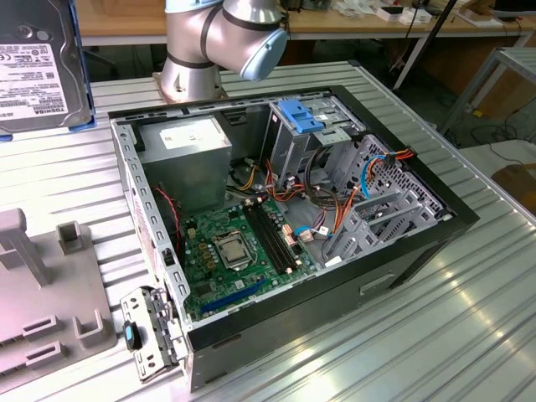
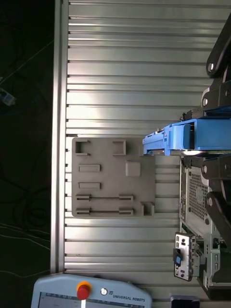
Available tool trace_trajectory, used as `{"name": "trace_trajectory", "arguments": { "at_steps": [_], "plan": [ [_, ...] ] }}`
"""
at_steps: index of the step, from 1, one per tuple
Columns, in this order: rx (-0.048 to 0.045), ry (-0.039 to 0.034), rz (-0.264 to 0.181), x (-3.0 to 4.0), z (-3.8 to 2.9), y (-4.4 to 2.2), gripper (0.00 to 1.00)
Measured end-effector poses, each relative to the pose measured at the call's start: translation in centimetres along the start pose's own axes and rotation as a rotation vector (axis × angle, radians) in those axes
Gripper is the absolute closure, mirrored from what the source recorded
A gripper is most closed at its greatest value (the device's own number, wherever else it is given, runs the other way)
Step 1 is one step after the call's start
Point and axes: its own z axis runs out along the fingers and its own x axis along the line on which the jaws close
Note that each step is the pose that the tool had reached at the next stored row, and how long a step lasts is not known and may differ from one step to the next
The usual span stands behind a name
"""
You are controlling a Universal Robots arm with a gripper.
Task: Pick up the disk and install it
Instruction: 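Pick up the disk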
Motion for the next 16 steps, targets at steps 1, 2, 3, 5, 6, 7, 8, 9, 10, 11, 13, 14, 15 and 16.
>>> {"name": "trace_trajectory", "arguments": {
  "at_steps": [1,2,3,5,6,7,8,9,10,11,13,14,15,16],
  "plan": [
    [0.0000,0.0000,0.000,0.00,0.00,-0.24,0.63],
    [0.0001,0.0000,0.000,0.01,0.01,-0.62,0.63],
    [-0.0001,0.0001,0.000,0.01,0.01,-0.94,0.63],
    [0.0000,0.0000,0.000,0.01,0.02,-1.61,0.63],
    [0.0000,0.0000,0.000,0.02,0.03,-1.93,0.63],
    [0.0001,0.0000,0.000,0.02,0.04,-2.21,0.63],
    [0.0000,0.0000,0.000,0.02,0.04,-2.39,0.63],
    [0.0000,0.0001,0.001,0.02,0.04,-2.59,0.63],
    [0.0001,0.0000,0.005,0.02,0.06,-2.65,0.63],
    [0.0003,0.0000,0.012,0.02,0.08,-2.66,0.63],
    [0.0001,0.0005,0.029,0.03,0.08,-2.80,0.63],
    [0.0002,0.0005,0.031,0.03,0.09,-2.89,0.63],
    [0.0002,0.0005,0.033,0.03,0.10,-3.33,0.63],
    [0.0003,0.0005,0.034,0.03,0.12,-3.83,0.63]
  ]
}}
